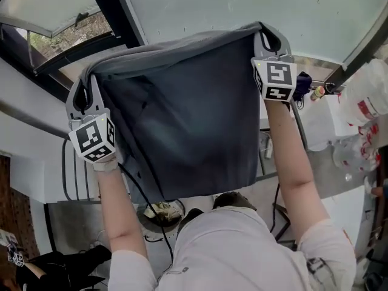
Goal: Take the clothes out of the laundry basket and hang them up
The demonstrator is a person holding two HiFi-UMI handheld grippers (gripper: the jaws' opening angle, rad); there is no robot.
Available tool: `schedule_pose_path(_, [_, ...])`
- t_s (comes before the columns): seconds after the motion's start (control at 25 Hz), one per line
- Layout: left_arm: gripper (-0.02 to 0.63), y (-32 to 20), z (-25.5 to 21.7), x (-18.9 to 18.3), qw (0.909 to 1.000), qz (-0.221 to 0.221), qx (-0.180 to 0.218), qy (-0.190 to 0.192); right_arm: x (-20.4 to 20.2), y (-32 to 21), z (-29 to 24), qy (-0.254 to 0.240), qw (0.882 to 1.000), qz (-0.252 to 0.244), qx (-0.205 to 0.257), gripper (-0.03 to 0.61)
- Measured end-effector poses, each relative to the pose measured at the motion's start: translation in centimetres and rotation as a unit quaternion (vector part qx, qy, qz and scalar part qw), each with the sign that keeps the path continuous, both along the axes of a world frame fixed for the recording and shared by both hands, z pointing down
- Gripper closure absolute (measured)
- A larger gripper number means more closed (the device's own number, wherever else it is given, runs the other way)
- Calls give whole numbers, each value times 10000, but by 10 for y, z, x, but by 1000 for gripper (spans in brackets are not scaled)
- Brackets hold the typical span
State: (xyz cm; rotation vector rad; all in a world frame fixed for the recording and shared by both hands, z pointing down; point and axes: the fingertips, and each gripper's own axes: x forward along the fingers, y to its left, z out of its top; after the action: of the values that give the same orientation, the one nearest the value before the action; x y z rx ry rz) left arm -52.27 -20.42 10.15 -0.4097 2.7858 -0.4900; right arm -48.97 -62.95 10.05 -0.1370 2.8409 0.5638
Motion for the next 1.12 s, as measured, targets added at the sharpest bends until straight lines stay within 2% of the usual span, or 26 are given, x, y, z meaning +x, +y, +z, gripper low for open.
schedule_pose_path(0.2, [546,-22,90,-54,9947,-161,-487,895,-55,-4,88,1128,9931,-257,165,567])
schedule_pose_path(0.32, [543,-32,150,-79,9844,-217,-751,1576,-80,1,151,1874,9808,-487,219,566])
schedule_pose_path(0.44, [540,-37,211,-92,9708,-315,-977,2170,-95,9,211,2404,9679,-631,381,566])
schedule_pose_path(0.52, [537,-37,247,-100,9629,-363,-1068,2452,-104,15,250,2795,9561,-723,495,566])
schedule_pose_path(0.68, [524,-36,300,-101,9448,-458,-1199,3014,-107,22,318,3715,9223,-863,626,533])
schedule_pose_path(0.8, [517,-39,327,-92,9334,-385,-1323,3312,-100,16,344,4031,9106,-740,539,496])
schedule_pose_path(0.84, [511,-40,334,-89,9297,-343,-1361,3405,-98,15,350,4124,9068,-728,474,465])
schedule_pose_path(0.92, [488,-40,347,-82,9211,-306,-1383,3628,-93,15,363,4354,8959,-803,358,345])
schedule_pose_path(0.96, [471,-39,353,-78,9166,-302,-1351,3750,-89,16,368,4456,8905,-864,311,319])
schedule_pose_path(1.04, [435,-36,362,-68,9106,-305,-1231,3935,-81,20,373,4503,8871,-987,218,307])
schedule_pose_path(1.12, [391,-33,364,-56,9099,-313,-1094,3989,-75,26,370,4402,8908,-1122,117,305])
